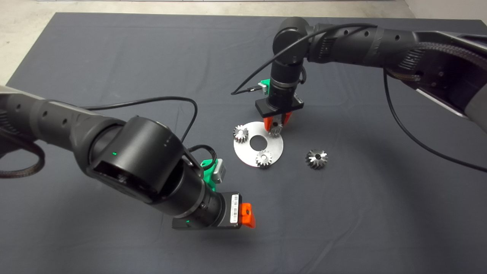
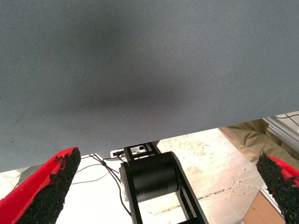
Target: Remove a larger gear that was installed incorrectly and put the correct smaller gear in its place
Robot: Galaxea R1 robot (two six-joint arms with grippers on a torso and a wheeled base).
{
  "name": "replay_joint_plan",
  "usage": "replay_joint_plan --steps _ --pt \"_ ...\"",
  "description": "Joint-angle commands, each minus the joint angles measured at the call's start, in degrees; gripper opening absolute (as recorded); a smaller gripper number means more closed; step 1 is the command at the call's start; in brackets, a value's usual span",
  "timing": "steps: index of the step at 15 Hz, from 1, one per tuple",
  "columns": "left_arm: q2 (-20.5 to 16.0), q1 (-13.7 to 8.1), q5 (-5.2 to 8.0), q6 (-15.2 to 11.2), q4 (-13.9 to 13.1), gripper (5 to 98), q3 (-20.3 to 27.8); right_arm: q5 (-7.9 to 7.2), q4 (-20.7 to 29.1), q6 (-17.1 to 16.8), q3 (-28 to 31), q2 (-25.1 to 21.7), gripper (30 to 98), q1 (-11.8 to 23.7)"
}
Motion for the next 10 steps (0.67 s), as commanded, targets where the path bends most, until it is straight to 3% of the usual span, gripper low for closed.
replay_joint_plan --steps 1,7,10 --pt "0.0 -0.9 -0.02 0.1 -0.3 97.9 0.0 -6.67 -0.6 -0.1 0.2 0.8 40.4 1.9" --pt "-0.1 -0.9 0.07 0.1 -0.3 97.9 -0.1 -6.67 -0.6 -0.1 0.4 1.3 43.6 1.9" --pt "-0.1 -0.9 0.07 0.1 -0.3 97.9 0.0 -6.67 -0.6 -0.1 0.3 1.5 49.0 1.9"
